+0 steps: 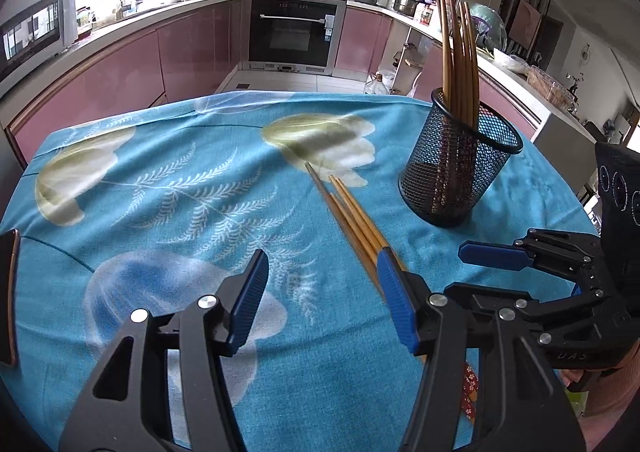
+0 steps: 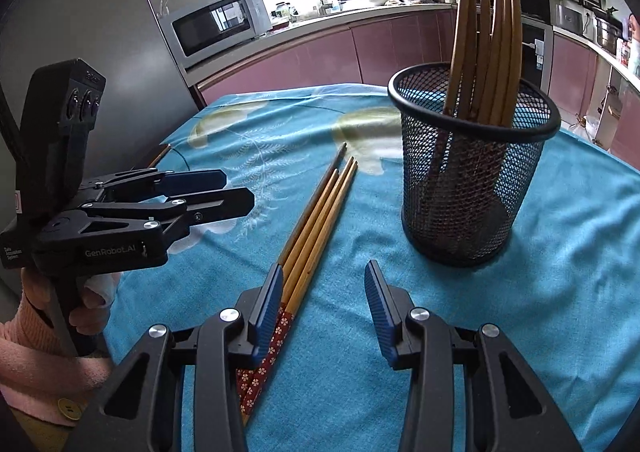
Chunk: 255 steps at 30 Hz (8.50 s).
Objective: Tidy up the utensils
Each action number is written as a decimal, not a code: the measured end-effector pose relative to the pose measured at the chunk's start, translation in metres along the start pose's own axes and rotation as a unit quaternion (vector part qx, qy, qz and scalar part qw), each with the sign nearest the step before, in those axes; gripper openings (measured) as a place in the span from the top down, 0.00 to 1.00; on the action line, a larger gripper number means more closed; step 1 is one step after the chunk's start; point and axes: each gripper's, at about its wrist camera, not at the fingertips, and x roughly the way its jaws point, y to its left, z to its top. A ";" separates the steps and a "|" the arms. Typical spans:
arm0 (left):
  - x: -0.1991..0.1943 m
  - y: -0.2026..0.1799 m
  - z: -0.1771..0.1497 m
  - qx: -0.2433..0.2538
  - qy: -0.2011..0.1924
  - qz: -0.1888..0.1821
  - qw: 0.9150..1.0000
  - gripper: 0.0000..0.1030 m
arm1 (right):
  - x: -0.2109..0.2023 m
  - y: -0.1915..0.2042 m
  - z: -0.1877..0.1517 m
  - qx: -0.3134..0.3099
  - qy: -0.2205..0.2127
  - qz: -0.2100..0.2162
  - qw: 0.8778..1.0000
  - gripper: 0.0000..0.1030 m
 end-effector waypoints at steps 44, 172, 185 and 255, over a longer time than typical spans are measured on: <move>0.044 -0.012 -0.001 0.017 0.052 -0.004 0.999 0.48 | 0.023 0.005 -0.004 -0.007 0.018 -0.043 0.999 0.64; 0.024 0.002 0.028 -0.006 0.019 -0.075 0.997 0.77 | -0.079 -0.017 0.030 0.024 -0.126 0.011 0.992 0.94; 0.050 -0.004 -0.002 0.029 0.107 -0.145 0.983 0.77 | -0.074 -0.021 0.032 0.029 -0.118 0.014 0.993 0.94; 0.046 0.045 0.012 0.018 0.062 0.042 0.997 0.69 | -0.068 -0.022 0.026 0.024 -0.111 0.030 0.993 0.93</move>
